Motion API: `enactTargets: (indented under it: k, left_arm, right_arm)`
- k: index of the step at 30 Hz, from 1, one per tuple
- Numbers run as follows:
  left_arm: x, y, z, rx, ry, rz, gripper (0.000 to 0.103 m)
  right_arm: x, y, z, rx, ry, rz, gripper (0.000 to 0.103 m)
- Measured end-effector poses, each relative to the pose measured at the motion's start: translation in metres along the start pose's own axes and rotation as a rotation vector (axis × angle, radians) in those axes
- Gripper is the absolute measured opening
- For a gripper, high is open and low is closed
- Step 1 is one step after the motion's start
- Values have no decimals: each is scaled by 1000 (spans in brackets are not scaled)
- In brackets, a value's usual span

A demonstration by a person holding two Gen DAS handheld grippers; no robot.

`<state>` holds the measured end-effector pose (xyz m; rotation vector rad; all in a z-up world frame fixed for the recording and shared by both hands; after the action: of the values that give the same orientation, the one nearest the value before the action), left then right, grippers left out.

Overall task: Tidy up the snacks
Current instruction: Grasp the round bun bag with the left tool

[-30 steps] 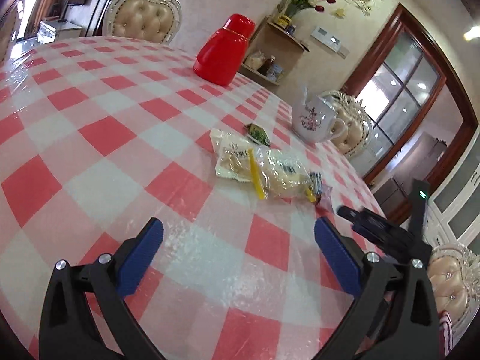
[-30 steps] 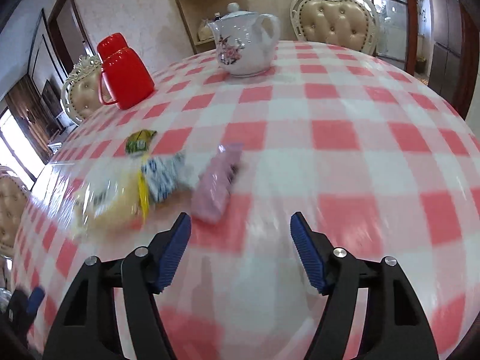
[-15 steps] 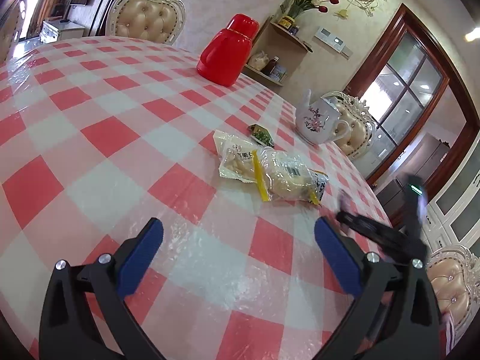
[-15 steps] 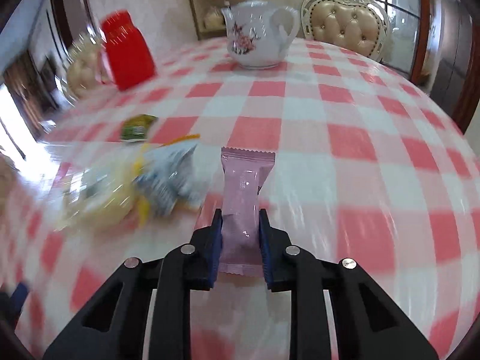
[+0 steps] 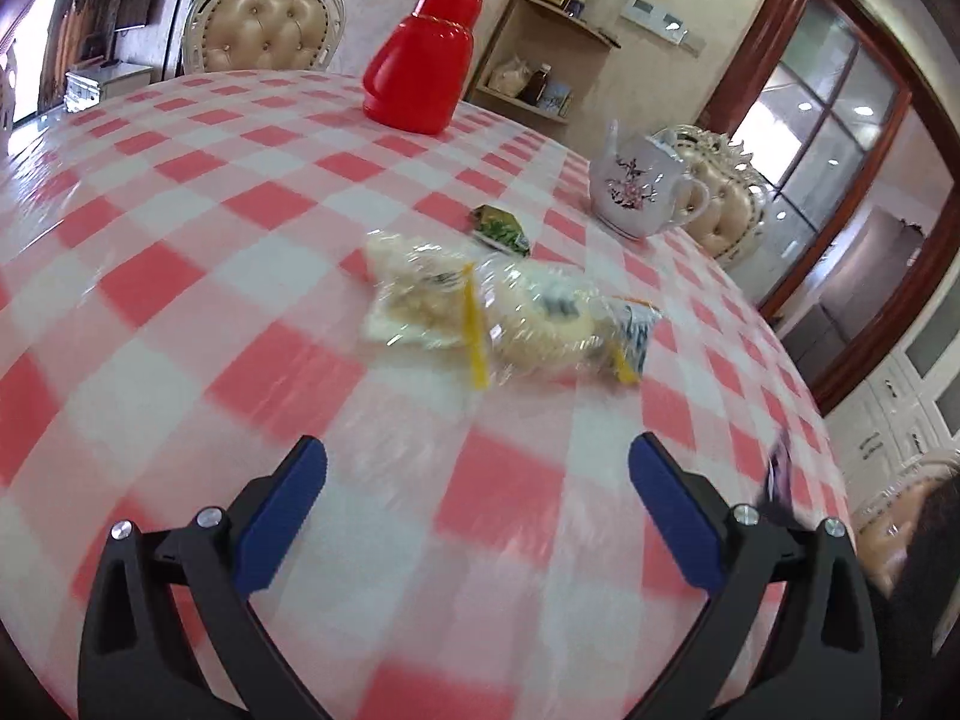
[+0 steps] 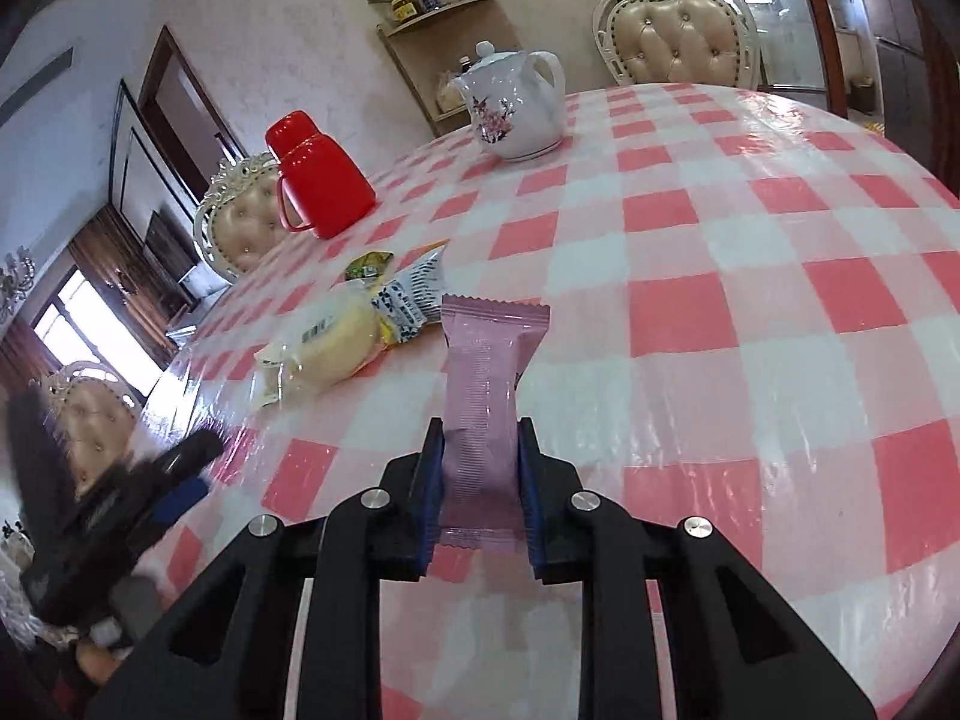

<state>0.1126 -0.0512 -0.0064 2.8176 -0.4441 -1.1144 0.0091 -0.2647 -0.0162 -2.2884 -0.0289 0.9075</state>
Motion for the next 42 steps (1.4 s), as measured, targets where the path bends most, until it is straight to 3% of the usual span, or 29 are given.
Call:
enactTargets:
  k: [3, 7, 11, 14, 16, 19, 21, 29, 31, 34, 37, 41, 42]
  left_arm:
    - [38, 17, -26, -5, -30, -25, 101]
    - [73, 26, -51, 13, -68, -124, 101]
    - [104, 35, -67, 108, -120, -219, 101]
    - [123, 46, -65, 204, -192, -246, 101]
    - [129, 52, -62, 245, -228, -212, 92]
    - [115, 50, -59, 228, -180, -190, 73]
    - [98, 48, -52, 215, -151, -135, 67]
    - [28, 51, 11, 306, -163, 8, 68]
    - [17, 48, 25, 323, -180, 41, 77]
    - [14, 41, 29, 331, -175, 8, 96]
    - [22, 37, 27, 310, -207, 7, 100]
    - [25, 43, 29, 355, -219, -23, 99]
    - [23, 45, 29, 360, -202, -14, 88]
  right_arm:
    - [2, 6, -3, 10, -10, -16, 23]
    - [4, 10, -4, 35, -25, -27, 23]
    - [6, 6, -2, 14, -35, -15, 23]
    - [6, 8, -3, 25, -41, -17, 23]
    - [6, 9, -3, 36, -41, -17, 23]
    - [5, 11, -4, 44, -39, -19, 23]
    - [5, 11, -4, 46, -39, -19, 23]
    - [5, 14, -5, 63, -46, -20, 23]
    - [5, 13, -5, 58, -46, -18, 23]
    - [6, 13, -4, 61, -48, -17, 24]
    - [6, 13, -4, 66, -50, -19, 24]
    - [6, 13, -4, 61, -54, -21, 24]
    - [7, 13, -4, 56, -55, -21, 24]
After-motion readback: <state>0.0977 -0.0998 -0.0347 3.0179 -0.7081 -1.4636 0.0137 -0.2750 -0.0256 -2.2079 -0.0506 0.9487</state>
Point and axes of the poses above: each gripper's, at about its wrist camera, not at the fingertips, and x roughly the way its jaws point, y to its right, z to its underside, the point moved 4 cm from there along x, roughly the way its jaws point, and after that the axes turned 15 degrees about x, right-handed, at the moved point
